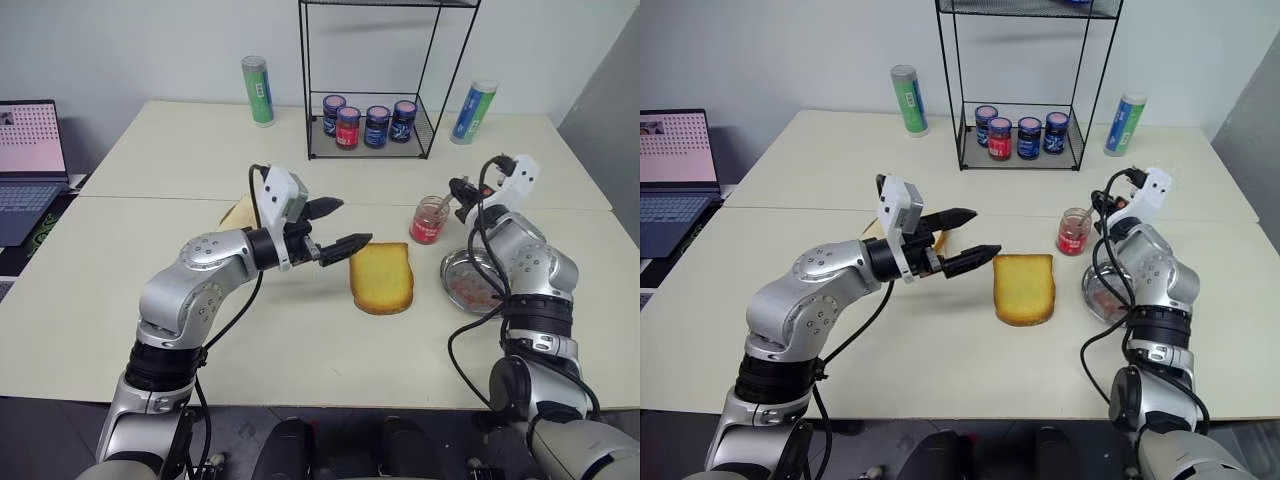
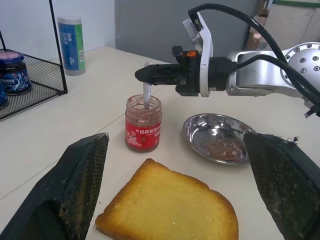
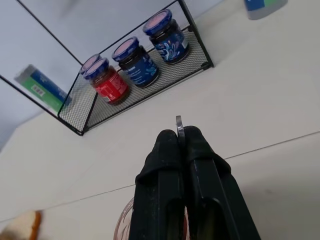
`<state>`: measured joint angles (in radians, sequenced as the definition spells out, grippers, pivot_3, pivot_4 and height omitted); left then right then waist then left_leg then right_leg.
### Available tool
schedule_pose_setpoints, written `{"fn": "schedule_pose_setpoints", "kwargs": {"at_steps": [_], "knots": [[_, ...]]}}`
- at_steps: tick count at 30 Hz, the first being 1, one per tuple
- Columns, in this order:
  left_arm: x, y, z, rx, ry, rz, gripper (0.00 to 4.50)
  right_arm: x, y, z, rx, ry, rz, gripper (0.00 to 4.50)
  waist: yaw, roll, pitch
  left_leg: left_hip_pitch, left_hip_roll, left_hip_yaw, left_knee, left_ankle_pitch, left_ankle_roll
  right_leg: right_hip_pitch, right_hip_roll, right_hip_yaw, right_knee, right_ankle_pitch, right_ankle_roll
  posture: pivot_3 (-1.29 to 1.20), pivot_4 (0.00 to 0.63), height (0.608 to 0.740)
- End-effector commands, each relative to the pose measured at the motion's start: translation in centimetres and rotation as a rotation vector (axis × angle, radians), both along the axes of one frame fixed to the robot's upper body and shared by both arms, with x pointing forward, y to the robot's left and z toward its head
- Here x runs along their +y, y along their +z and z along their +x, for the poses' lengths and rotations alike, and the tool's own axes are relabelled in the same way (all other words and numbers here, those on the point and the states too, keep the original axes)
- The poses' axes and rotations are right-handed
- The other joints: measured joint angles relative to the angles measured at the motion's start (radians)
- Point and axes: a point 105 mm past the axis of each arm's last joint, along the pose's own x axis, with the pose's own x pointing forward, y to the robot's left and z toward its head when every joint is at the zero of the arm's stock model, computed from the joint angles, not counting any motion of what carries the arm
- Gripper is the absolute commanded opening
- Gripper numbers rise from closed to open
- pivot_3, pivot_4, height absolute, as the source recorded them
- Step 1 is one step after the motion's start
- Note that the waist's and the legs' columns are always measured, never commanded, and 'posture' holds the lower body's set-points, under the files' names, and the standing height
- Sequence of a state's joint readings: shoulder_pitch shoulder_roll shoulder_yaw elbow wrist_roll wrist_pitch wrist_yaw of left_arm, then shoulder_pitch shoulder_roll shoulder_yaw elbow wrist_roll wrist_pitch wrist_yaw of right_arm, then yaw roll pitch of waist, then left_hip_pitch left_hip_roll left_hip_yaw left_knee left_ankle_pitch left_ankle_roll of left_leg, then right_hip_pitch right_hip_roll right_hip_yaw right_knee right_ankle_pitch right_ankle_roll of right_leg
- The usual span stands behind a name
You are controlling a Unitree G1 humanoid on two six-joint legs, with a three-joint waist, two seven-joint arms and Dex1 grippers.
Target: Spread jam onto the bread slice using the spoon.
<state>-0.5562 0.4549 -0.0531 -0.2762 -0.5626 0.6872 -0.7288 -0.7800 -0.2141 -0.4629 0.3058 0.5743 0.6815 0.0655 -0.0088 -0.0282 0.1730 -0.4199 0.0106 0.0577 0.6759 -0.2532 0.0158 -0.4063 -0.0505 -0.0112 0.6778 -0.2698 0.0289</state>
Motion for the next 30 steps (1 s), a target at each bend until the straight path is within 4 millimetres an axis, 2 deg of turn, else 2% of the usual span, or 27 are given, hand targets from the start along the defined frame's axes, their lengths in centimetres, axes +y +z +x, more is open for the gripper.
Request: {"fn": "schedule_pose_setpoints", "kwargs": {"at_steps": [1,16,30], "knots": [[-0.4,1.2,-0.2,-0.062,-0.021,-0.009,4.5,-0.7,3.0,-0.3,-0.079,-0.03,0.075,0.03,0.0,0.0,0.0,0.0,0.0,0.0,0.0,0.0,0.0,0.0,0.0,0.0,0.0,0.0,0.0,0.0,0.15,0.74],[-0.4,1.3,-0.2,-0.07,-0.029,-0.001,4.5,-1.6,4.2,-0.3,-0.1,-0.078,0.19,0.03,-0.006,0.0,0.0,0.0,0.0,0.0,0.0,0.0,0.0,0.0,0.0,0.0,0.0,0.0,0.0,0.0,0.15,0.74],[-0.3,1.4,-0.1,-0.072,-0.036,0.014,4.5,-3.4,3.7,-0.4,-0.076,-0.154,0.386,0.03,-0.009,0.0,0.0,0.0,0.0,0.0,0.0,0.0,0.0,0.0,0.0,0.0,0.0,0.0,0.0,0.0,0.15,0.74]]}}
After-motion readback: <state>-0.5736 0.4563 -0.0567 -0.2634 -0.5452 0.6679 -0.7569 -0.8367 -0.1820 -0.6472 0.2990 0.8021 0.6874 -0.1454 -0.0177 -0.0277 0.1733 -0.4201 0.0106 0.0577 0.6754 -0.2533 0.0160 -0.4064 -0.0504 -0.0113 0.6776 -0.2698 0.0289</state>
